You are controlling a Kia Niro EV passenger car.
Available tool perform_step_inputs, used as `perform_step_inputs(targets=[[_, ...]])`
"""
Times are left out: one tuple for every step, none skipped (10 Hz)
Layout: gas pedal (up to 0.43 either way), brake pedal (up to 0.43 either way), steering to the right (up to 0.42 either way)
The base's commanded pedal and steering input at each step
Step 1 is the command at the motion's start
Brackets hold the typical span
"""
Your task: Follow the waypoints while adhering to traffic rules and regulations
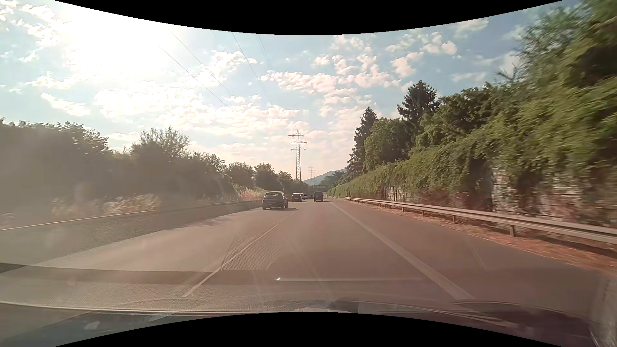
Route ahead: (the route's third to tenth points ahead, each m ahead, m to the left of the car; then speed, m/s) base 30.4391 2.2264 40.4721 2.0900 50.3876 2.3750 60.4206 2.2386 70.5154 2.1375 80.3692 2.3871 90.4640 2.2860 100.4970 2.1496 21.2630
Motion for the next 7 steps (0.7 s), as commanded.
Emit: perform_step_inputs(targets=[[0.15,0.0,0.001],[0.15,0.0,0.001],[0.15,0.0,0.001],[0.15,0.0,0.001],[0.15,0.0,0.001],[0.15,0.0,0.001],[0.15,0.0,0.001]])
